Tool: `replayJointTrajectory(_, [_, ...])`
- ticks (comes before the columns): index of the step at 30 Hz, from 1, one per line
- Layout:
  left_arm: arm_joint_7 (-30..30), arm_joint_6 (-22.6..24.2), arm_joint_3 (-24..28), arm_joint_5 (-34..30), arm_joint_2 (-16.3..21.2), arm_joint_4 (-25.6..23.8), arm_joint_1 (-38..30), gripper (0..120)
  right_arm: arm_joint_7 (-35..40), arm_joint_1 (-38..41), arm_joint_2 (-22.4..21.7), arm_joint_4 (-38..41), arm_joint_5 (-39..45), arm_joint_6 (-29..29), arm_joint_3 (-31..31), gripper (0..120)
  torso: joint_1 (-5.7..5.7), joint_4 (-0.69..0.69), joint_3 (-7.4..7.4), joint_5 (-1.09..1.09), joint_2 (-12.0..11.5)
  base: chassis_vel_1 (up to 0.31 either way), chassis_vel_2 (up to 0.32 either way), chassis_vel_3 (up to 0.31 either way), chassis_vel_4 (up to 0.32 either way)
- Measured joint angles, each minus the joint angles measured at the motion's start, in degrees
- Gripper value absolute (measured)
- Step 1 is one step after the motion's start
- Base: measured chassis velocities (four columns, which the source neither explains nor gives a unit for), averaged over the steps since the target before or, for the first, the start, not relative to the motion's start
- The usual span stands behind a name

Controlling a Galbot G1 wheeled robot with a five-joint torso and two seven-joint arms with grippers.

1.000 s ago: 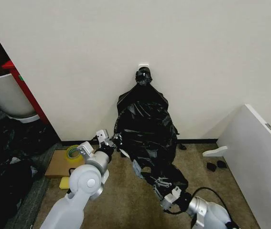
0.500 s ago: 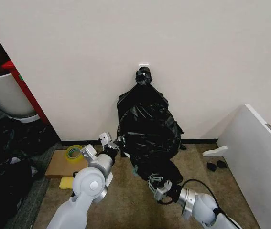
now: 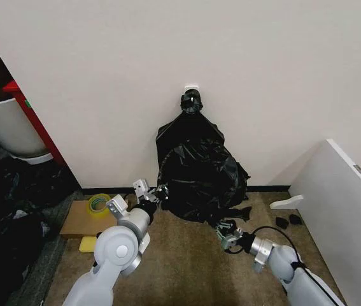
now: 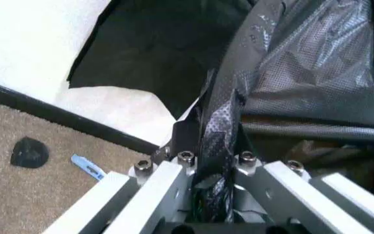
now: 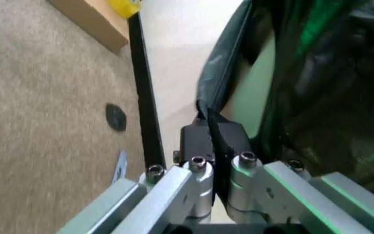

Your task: Place the garbage bag over the trash bin.

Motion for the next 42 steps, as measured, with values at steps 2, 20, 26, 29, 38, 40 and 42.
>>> replayJointTrajectory(2, [0.08,-0.05,-0.14,0.12,0.02,-0.05,-0.01,0,-0.02,-0.71,-0.69,0.15,1.37,0.00,0.54,0,0.00,0.01,0.00,0.00,0.01,0.000,0.000,0.000,0.000])
replayJointTrajectory(20, [1.44,-3.09,-1.02,4.38,2.05,0.22,-0.22,0,-55.61,-11.26,-8.31,9.25,75.59,-0.24,0.80,46,0.00,0.02,0.00,0.00,0.01,0.000,0.000,0.000,0.000])
replayJointTrajectory(26, [2.17,-5.11,-0.05,5.20,2.71,1.98,0.19,0,-39.92,-17.94,-10.16,24.36,78.44,-0.22,0.69,70,0.00,0.01,-0.01,-0.04,0.01,0.000,0.000,0.000,0.000])
replayJointTrajectory(29, [2.46,-5.27,0.82,5.19,2.27,2.24,0.05,0,-24.79,-18.80,-10.34,32.00,70.04,-2.84,-1.92,79,0.00,0.01,-0.01,0.00,0.01,0.000,0.000,0.000,0.000])
replayJointTrajectory(38, [4.17,-9.51,2.37,8.89,0.31,3.32,0.22,0,10.56,-14.65,-12.73,46.92,64.37,-22.77,-11.76,56,0.00,0.02,0.00,0.00,0.01,0.000,0.000,0.000,0.000])
replayJointTrajectory(40, [5.58,-12.90,2.68,13.16,-0.21,4.51,0.51,0,19.75,-13.04,-14.16,51.41,65.42,-32.46,-15.04,48,0.00,0.01,0.00,0.01,0.01,0.000,0.000,0.000,0.000])
replayJointTrajectory(42, [6.20,-14.32,2.79,14.78,-0.37,5.07,0.61,0,23.70,-12.20,-14.62,53.75,66.89,-36.89,-16.55,43,0.00,0.00,0.01,0.00,0.01,0.000,0.000,0.000,0.000])
